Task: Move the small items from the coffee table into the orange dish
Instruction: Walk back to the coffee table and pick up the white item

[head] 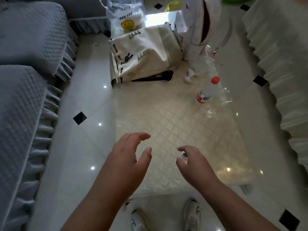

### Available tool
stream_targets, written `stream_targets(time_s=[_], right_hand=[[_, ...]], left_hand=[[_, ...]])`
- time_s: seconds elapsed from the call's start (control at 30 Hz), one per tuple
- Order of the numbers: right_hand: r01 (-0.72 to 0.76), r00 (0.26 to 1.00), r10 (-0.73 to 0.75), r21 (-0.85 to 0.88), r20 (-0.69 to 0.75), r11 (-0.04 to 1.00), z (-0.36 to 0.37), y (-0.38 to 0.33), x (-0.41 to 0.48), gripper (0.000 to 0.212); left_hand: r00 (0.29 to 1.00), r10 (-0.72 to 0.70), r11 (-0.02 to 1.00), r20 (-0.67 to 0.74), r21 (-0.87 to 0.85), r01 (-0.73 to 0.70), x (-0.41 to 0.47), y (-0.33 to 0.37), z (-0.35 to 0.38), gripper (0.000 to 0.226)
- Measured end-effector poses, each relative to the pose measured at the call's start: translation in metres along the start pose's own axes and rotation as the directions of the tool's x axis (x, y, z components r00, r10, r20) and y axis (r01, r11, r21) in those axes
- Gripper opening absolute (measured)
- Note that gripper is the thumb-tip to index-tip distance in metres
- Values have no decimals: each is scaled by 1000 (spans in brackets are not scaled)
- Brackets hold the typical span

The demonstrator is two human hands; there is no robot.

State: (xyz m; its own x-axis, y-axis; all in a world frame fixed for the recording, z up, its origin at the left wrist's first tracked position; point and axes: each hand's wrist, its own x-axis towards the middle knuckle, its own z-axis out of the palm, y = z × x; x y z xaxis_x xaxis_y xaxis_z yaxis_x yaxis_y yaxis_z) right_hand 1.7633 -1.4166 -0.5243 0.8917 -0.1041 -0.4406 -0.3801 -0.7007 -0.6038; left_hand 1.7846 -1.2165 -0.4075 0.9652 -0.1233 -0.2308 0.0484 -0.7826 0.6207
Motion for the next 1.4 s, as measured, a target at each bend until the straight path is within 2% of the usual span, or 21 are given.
stream_targets(time_s=[0.13,0.3,0.43,0.6,0.7,0.83,1.03,1.2,1.27,1.4], right_hand=[[-93,995,99,-138,34,986,48,53,50,53],[-172,980,195,-328,38,929,87,96,88,59],[-146,988,157,-361,2,921,103,114,106,64],[-92,995,68,-432,-72,897,112,129,113,47],[-114,988,72,-327,-137,938,114,137,112,37],[-73,989,37,-261,-142,962,108,141,113,22],[-34,992,17,-135,-124,990,87,132,120,21],[14,992,-14,2,-122,1000,54,78,101,4],[72,985,-63,55,-158,996,32,44,86,6],[230,946,-217,25,-241,973,-29,-27,35,13]], left_hand=[[1000,-17,1000,-2,-10,17,18,-18,40,35],[999,-44,998,11,-34,44,36,-39,72,33],[999,-40,998,16,-46,41,46,-44,82,34],[1000,-10,999,-17,-48,9,52,-41,80,34],[1000,16,999,-18,-39,-16,55,-36,76,35],[999,26,999,-18,-29,-27,54,-30,73,37],[999,35,998,-28,-42,-36,51,-17,59,37],[999,33,998,-29,-54,-35,39,6,35,36],[998,47,997,-37,-52,-49,34,19,16,37],[995,69,996,-68,-59,-73,16,56,-34,38]])
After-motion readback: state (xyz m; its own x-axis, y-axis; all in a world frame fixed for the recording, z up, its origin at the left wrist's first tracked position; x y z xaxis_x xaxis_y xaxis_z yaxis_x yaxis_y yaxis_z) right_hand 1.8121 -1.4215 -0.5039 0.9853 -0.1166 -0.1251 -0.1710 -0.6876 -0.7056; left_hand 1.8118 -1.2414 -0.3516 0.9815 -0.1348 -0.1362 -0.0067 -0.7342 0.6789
